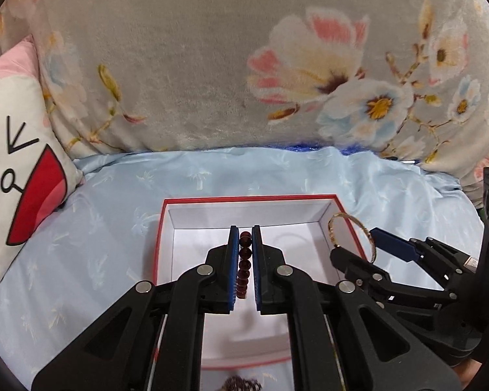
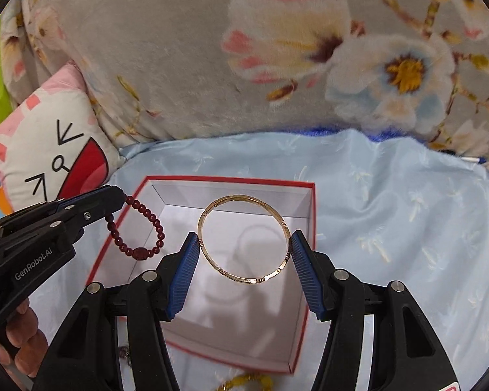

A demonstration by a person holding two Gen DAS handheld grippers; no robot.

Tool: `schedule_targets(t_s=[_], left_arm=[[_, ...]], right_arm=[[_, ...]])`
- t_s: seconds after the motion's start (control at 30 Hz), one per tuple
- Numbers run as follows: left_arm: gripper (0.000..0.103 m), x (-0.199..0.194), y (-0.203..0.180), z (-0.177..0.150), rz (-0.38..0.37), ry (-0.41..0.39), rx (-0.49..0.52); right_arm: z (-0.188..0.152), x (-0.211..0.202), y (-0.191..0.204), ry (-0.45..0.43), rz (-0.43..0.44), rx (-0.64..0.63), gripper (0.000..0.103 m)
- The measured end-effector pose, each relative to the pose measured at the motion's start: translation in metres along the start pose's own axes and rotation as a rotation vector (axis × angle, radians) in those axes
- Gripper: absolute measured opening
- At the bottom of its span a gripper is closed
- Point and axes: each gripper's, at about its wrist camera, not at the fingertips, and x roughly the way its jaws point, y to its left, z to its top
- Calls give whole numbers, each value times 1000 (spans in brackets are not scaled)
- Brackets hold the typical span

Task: Organize jewelry
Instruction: 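Carry both bracelets into the red box and open both tools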

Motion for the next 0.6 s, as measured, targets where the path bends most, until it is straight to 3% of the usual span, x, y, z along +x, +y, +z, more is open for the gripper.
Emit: schedule_targets(t_s=[0.37, 0.6], left_arm=[[9, 49, 21, 4, 41, 42, -52], [31, 42, 34, 2, 64, 26, -88]], right_arm=[[2, 50, -4, 69, -23, 4, 57], [-2, 44, -4, 55, -36, -8, 61]])
